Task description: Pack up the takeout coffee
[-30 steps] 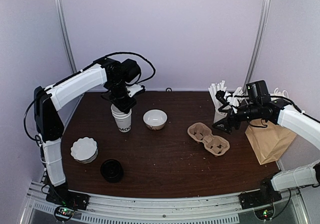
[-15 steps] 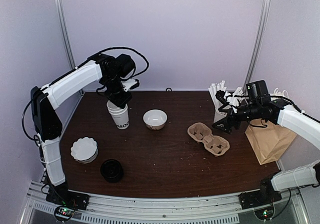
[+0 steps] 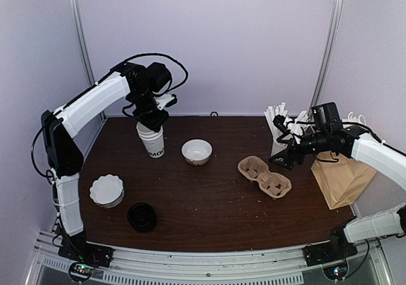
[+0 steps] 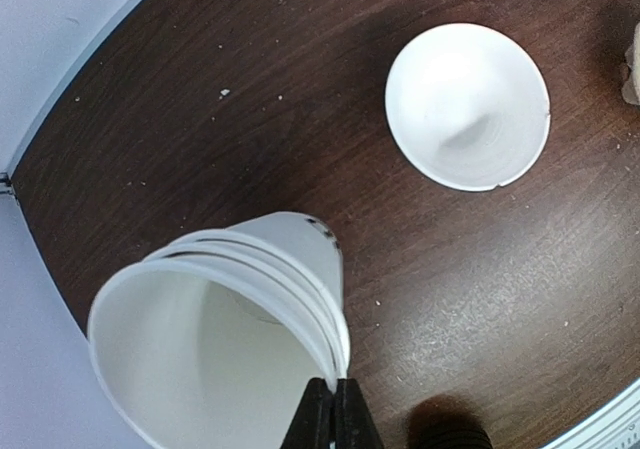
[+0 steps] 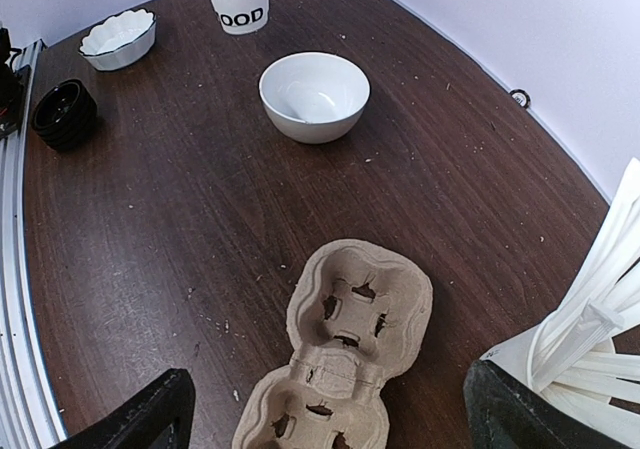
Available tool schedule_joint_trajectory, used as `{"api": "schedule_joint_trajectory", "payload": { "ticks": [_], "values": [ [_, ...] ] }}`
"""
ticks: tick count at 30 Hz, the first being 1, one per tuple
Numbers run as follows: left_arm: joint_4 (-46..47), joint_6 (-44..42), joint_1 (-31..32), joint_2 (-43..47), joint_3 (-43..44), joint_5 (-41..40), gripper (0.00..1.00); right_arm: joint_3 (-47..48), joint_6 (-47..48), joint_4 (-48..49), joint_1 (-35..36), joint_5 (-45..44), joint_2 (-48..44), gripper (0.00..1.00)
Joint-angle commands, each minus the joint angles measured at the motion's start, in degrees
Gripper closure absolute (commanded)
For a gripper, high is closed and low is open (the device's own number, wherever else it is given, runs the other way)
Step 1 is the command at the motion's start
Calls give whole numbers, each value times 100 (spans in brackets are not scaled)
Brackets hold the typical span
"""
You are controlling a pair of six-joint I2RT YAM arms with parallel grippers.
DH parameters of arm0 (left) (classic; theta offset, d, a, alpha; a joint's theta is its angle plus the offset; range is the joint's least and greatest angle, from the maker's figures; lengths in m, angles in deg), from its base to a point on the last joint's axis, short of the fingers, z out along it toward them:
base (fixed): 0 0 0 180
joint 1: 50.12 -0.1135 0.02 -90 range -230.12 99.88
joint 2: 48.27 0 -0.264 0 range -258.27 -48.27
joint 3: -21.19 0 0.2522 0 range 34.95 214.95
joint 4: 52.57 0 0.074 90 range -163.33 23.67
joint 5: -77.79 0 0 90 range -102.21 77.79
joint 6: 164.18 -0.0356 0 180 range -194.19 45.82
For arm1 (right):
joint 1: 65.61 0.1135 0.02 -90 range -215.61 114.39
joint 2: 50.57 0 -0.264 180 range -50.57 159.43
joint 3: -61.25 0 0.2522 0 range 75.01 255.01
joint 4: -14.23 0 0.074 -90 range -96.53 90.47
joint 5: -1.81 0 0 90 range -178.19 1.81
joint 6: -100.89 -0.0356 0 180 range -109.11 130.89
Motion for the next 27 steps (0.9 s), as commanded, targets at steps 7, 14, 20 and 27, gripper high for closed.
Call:
{"api": "schedule_joint_trajectory", "payload": {
  "ticks": [7, 14, 20, 27],
  "values": [
    [-54, 226, -326, -294, 330, 564, 100, -90, 14, 119, 26, 5, 5, 2],
    [-161, 41, -521, -454, 367, 1250, 100, -91, -25, 148, 47, 27, 54, 2],
    [59, -8, -55, -304, 117, -1243, 100, -98, -43, 172, 100, 30, 103, 2],
    [-15, 132, 21, -147, 378, 542, 100, -20, -377, 286, 209, -69, 211, 2]
  ]
}}
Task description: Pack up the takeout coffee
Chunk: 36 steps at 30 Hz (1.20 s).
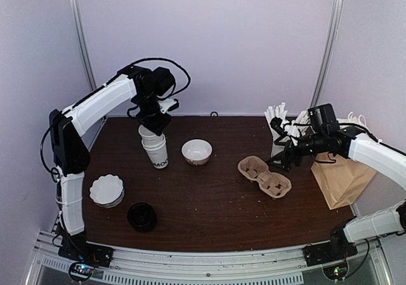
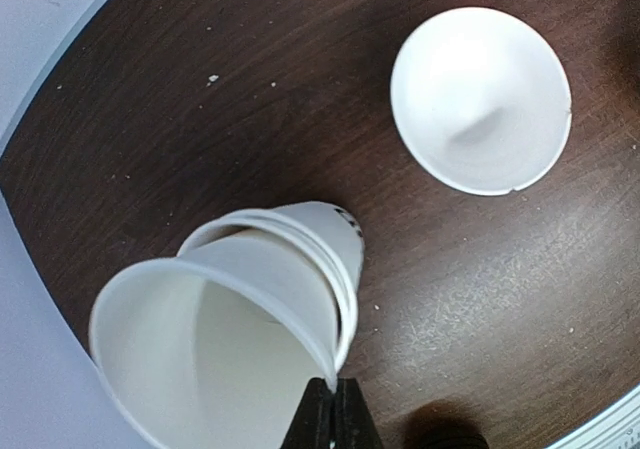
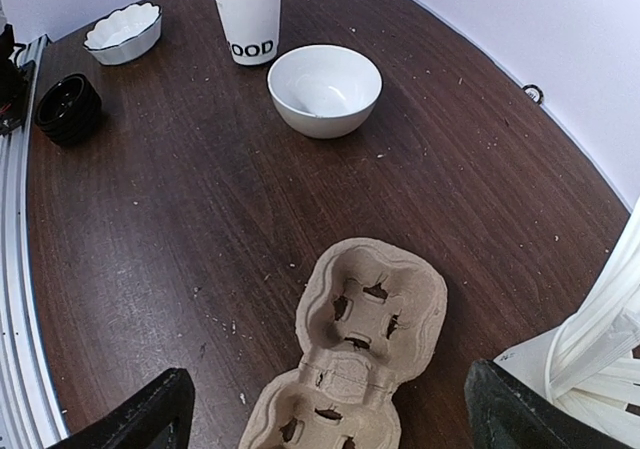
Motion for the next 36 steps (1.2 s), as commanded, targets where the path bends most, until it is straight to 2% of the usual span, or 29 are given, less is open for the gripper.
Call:
{"api": "schedule_joint_trajectory", "payload": {
  "ticks": [1, 5, 10, 18, 23, 28, 33, 36],
  "values": [
    [61, 115, 116, 321, 185, 490, 100, 108, -554, 267, 127, -198, 132, 3],
    [29, 168, 180, 515, 53, 582, 100, 707, -1436, 229, 405, -216, 615, 4],
    [24, 95, 254, 682, -90, 210, 100, 1168, -1600, 199, 744, 0, 1064, 5],
    [-478, 0, 450, 717, 728, -404, 100, 1165, -1480, 25, 739, 106, 868, 4],
    [-583, -310, 874, 859, 1101, -260, 100, 1477, -746, -831, 728, -30, 721, 3],
    [-357, -596, 1480, 1321, 420, 669, 100, 1792, -111, -1864, 479, -279, 431, 1],
    [-407, -560, 2483, 1196, -206, 61, 100, 1594, 176, -2308, 294, -323, 249, 2],
    [-76, -473, 2933, 1189, -832, -59, 100, 1259, 73, -2104, 211, -347, 153, 2]
  ]
}}
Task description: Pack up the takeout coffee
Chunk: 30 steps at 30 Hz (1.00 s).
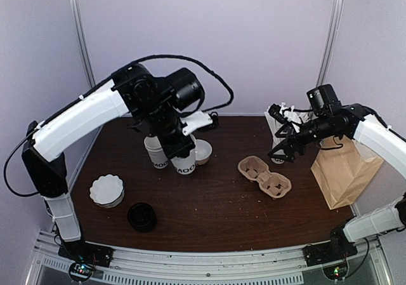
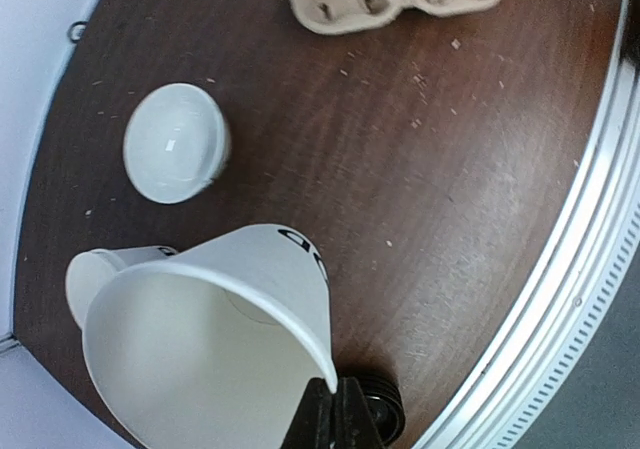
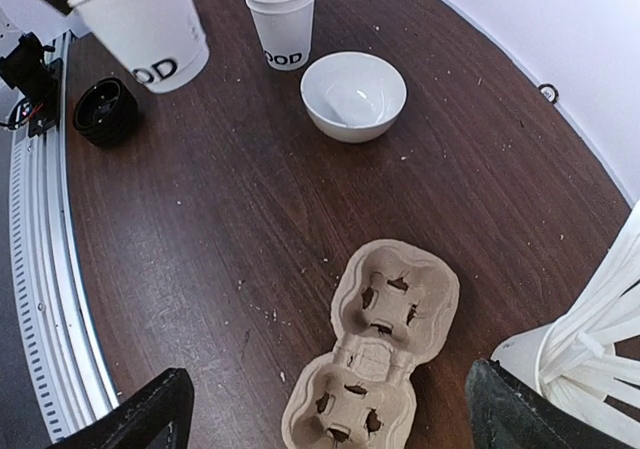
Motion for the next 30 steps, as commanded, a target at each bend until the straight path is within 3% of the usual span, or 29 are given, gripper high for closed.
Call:
{"api": "schedule_joint_trajectory", "payload": {
  "ticks": [1, 6, 10, 20, 30],
  "values": [
    [384, -18, 594, -166, -724, -319, 100, -546, 95, 11, -126, -159, -155, 1],
    [464, 157, 1036, -544, -824, -287, 100, -1589, 64, 1117, -520, -28, -229, 4],
    [874, 232, 1138, -558, -899, 225, 100, -1612, 136, 1098, -572, -338, -77, 13],
    [1342, 240, 1187, -803, -894, 892, 100, -1915, 49, 1530, -628, -757, -307, 9],
    [1348, 246, 1191, -1219, -844, 888, 100, -2001, 80, 1603, -640, -844, -368, 9]
  ]
}}
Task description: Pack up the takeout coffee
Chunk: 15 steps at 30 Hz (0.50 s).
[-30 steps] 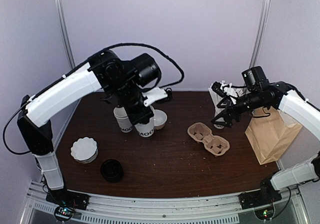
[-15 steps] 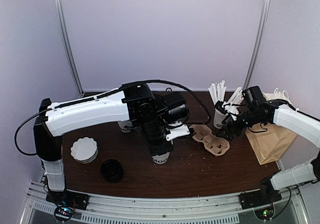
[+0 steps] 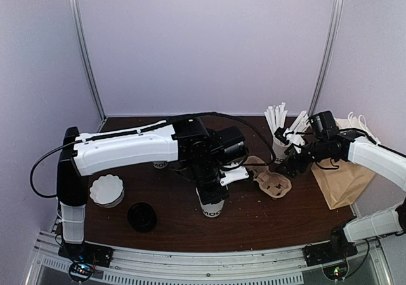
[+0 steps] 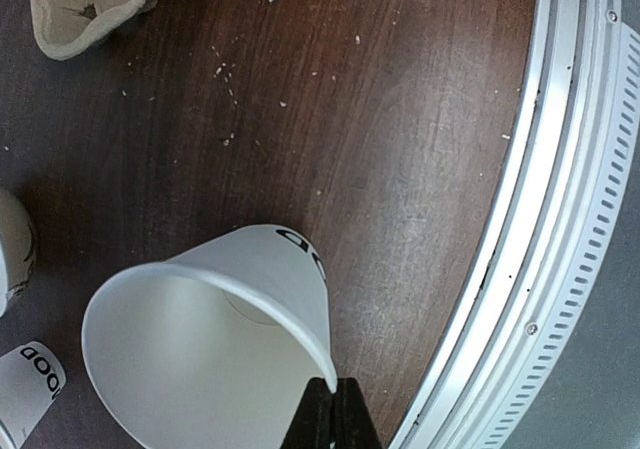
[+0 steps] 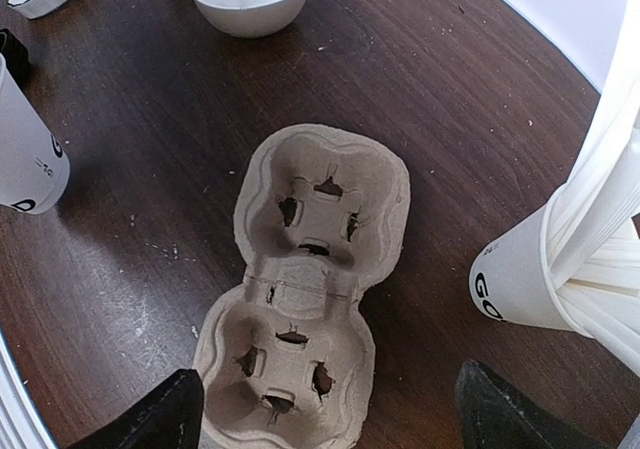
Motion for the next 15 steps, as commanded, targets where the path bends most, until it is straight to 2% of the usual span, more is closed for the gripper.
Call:
{"api": "schedule_joint_trajectory", "payload": {
  "ticks": [1, 15],
  "values": [
    [211, 34, 39, -168, 78, 150, 100, -53, 11, 140, -40, -160, -121, 9],
    [486, 6, 41, -427, -117, 133, 100, -89, 95, 111, -39, -210, -156, 9]
  ]
}}
